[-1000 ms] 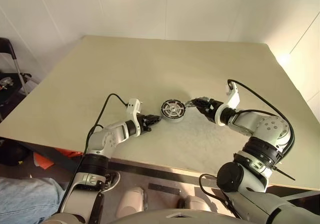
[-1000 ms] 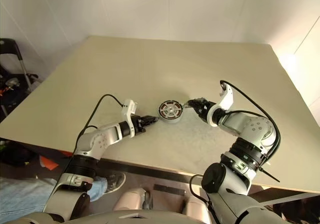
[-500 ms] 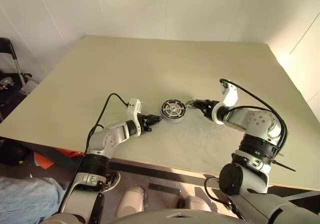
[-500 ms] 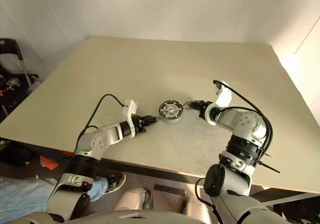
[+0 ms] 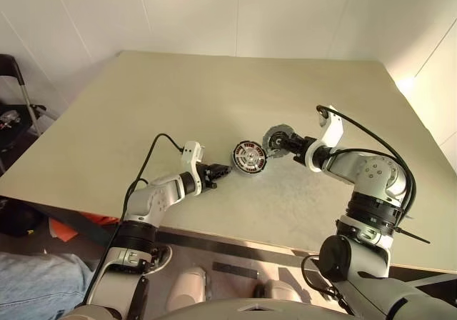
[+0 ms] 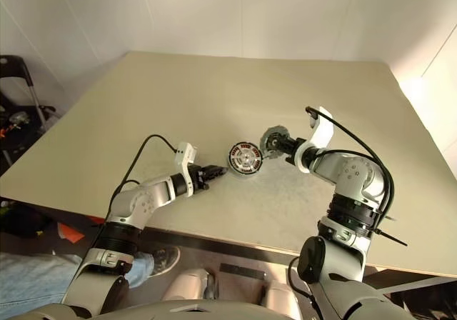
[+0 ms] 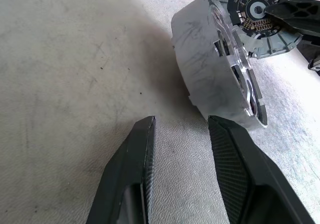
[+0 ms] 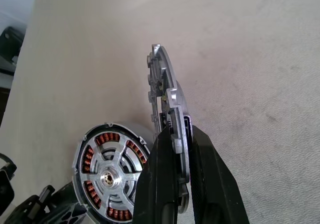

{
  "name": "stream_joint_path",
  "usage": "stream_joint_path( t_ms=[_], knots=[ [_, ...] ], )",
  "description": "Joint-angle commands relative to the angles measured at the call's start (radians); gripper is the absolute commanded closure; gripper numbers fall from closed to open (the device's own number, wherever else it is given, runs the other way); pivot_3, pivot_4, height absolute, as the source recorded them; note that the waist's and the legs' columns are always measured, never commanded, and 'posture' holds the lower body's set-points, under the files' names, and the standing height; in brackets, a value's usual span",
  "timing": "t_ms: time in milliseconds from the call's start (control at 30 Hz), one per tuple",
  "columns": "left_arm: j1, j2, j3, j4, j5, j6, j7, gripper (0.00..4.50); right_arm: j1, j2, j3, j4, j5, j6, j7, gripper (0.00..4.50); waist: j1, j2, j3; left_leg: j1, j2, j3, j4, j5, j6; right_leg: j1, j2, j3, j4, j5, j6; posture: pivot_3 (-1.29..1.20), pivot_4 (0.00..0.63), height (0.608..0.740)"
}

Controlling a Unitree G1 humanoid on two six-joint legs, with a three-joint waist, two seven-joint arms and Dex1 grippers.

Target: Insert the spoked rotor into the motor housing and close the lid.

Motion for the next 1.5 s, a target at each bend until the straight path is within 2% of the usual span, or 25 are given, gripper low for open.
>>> stream_joint_path(
  t_ms=[33,367,667,867,900,1000,1233,1500],
  knots=[
    [0.01,0.007,-0.004,0.022,0.026,0.006,0.021,2.73,0.013,-0.039,0.089,-0.083,0.024,-0.031,0.053,4.29,0.0,0.0,0.0,0.0,0.0,0.0,0.0,0.0,0.0,0.0,0.0,0.0,0.0,0.0,0.0,0.0,0.0,0.74],
    [0.004,0.006,-0.007,0.031,0.029,-0.002,0.02,2.73,0.046,-0.201,0.448,-0.196,-0.111,-0.279,0.13,4.29,-0.001,-0.001,0.0,-0.001,0.0,0.0,0.002,-0.001,0.001,0.0,0.0,0.0,0.0,0.0,0.0,0.0,0.0,0.74],
    [0.013,0.007,-0.001,0.022,0.028,-0.005,0.027,2.73,0.083,-0.304,0.648,-0.199,-0.244,-0.49,0.214,4.29,-0.001,-0.003,0.001,-0.001,0.0,0.0,0.003,-0.001,0.002,0.0,0.0,0.0,0.0,0.0,0.0,0.0,0.0,0.74],
    [0.015,0.009,0.001,0.019,0.027,-0.003,0.031,2.73,0.124,-0.352,0.705,-0.219,-0.294,-0.602,0.286,4.29,-0.002,-0.003,0.001,-0.002,0.0,0.0,0.005,-0.002,0.004,0.0,0.0,0.0,0.001,0.001,-0.001,0.0,0.0,0.74],
    [0.015,0.01,0.001,0.018,0.027,-0.003,0.03,2.73,0.13,-0.356,0.709,-0.222,-0.298,-0.612,0.297,3.86,-0.002,-0.003,0.001,-0.002,0.0,0.0,0.005,-0.003,0.005,0.0,0.0,0.0,0.002,0.001,-0.001,0.0,0.0,0.74],
    [0.012,0.011,-0.001,0.024,0.029,-0.005,0.028,2.73,0.15,-0.373,0.727,-0.231,-0.323,-0.641,0.325,3.17,-0.003,-0.003,0.001,-0.002,0.0,0.0,0.007,-0.005,0.008,0.001,0.0,0.0,0.002,0.002,-0.004,0.0,0.0,0.74],
    [0.005,0.015,-0.002,0.034,0.031,-0.007,0.024,2.73,0.194,-0.41,0.745,-0.295,-0.345,-0.709,0.399,0.79,-0.004,-0.005,0.001,-0.002,0.001,0.0,0.01,-0.006,0.011,0.002,0.0,0.0,0.002,0.001,-0.002,0.0,0.0,0.74],
    [-0.003,0.013,-0.001,0.049,0.034,-0.015,0.025,2.73,0.187,-0.385,0.709,-0.281,-0.332,-0.69,0.41,0.79,-0.005,-0.006,0.0,-0.001,0.001,0.0,0.012,-0.007,0.011,0.003,0.0,0.0,0.003,0.002,-0.003,0.0,0.0,0.74]
  ],
)
